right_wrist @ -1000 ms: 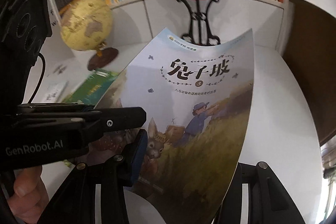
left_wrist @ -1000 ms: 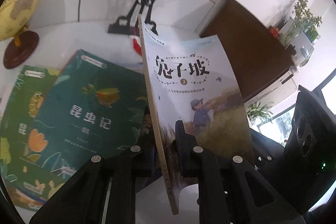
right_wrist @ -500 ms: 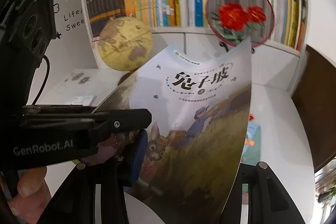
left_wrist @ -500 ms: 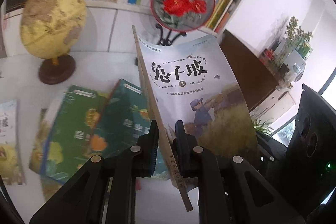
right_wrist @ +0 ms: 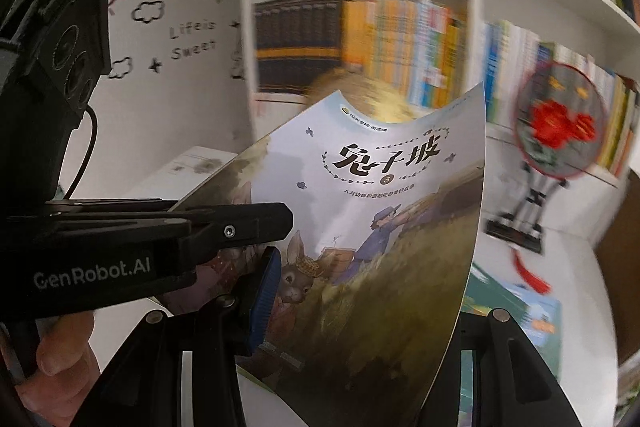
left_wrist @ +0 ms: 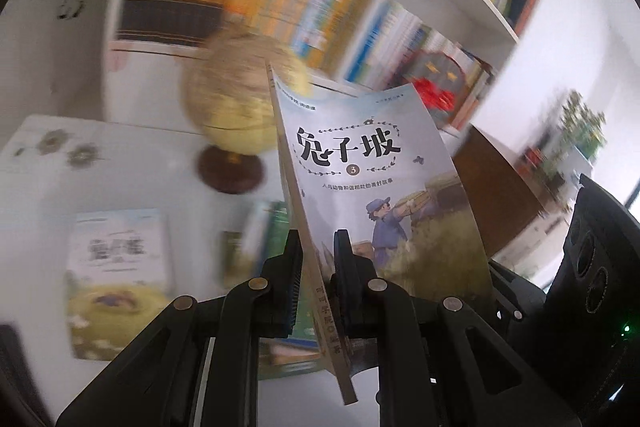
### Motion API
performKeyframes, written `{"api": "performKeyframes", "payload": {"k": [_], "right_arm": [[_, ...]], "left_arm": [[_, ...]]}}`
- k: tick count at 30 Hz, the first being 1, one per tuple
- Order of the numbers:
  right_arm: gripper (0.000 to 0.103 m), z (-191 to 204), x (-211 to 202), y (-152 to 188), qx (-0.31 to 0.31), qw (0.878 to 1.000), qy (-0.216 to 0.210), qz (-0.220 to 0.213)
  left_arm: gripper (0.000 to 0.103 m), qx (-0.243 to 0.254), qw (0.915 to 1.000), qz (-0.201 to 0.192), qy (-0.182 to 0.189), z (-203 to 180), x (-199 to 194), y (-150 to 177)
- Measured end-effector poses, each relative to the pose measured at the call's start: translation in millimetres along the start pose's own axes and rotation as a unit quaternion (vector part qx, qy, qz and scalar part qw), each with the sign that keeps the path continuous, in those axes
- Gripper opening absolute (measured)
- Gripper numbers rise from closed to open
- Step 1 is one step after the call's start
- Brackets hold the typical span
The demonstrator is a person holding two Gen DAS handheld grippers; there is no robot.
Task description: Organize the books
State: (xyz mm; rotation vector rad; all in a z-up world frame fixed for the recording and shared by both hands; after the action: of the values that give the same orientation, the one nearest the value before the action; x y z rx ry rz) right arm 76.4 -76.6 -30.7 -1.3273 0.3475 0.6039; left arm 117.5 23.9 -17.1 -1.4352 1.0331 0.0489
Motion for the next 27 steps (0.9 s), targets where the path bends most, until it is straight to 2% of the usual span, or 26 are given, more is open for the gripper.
{"api": "performKeyframes", "payload": {"k": [6,12,21,27], "right_arm": [[0.047,72.6,32.7,4.5,-0.025,0.999,-0.043,0.011],[0.047,121.1,79.4,20.2,-0.034,0.996,-0.067,0.043],[0.047,147.4,158.4,53.5,-0.046,0.992,-0.067,0.099],[0.047,151.0,201.6,68.5,-0.045,0.987,-0.065,0.138]], "left_arm": [[0.012,-0.029,0.9988,-0.001,-0.040,69.4,-26.2,20.5],[0.012,-0.065,0.9960,0.015,-0.059,129.7,-21.7,51.3],[0.012,-0.132,0.9879,0.054,-0.062,199.4,18.1,99.1],[0.012,-0.141,0.9835,0.092,-0.067,214.5,41.8,127.6]]}}
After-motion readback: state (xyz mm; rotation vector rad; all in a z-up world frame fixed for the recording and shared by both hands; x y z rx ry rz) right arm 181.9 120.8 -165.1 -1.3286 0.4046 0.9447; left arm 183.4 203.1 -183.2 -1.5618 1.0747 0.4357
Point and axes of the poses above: each gripper's, at about its wrist camera, not at the fingertips, and x roughly the way its jaws point, z to its left, y to its underside, the point moved 5 cm from there along x, roughly the way its jaws point, and after that the axes turned 14 degrees about x, right-handed, at the moved point
